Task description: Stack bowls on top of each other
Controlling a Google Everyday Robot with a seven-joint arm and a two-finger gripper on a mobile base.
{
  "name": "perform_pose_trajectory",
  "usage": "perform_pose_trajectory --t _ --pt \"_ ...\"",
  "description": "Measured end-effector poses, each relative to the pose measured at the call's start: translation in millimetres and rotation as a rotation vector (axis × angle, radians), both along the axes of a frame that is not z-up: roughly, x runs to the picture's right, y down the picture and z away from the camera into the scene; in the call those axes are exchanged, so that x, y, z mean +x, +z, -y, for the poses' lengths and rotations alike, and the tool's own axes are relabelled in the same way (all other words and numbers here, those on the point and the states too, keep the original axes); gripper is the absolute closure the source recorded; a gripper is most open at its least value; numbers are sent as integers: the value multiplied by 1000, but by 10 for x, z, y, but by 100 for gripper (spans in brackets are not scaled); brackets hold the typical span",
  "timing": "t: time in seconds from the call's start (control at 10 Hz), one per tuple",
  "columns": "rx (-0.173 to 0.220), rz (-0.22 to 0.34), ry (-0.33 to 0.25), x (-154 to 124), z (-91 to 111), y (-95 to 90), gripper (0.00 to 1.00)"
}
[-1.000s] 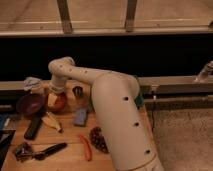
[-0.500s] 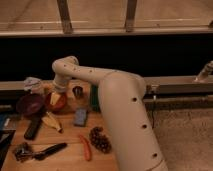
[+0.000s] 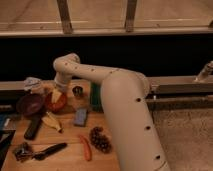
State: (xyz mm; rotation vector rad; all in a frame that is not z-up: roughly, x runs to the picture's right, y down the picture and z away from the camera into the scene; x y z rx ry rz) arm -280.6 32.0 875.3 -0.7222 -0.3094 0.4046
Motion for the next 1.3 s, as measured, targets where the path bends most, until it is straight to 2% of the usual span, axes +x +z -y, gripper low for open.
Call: perform_pose_trajectory --t 0.3,0.4,0.6,0.7,1.1,1.2,1.3 --pt "-27 -13 14 52 -103 435 30" --pt "-44 -14 21 67 -136 522 32" --pt "-73 -20 18 67 -254 622 47" --pt "-79 -15 8 34 -322 603 59" --pt "-96 -8 -5 81 -380 415 96" --pt "-105 -13 4 164 -391 380 100" --pt "-134 4 43 262 -380 282 100"
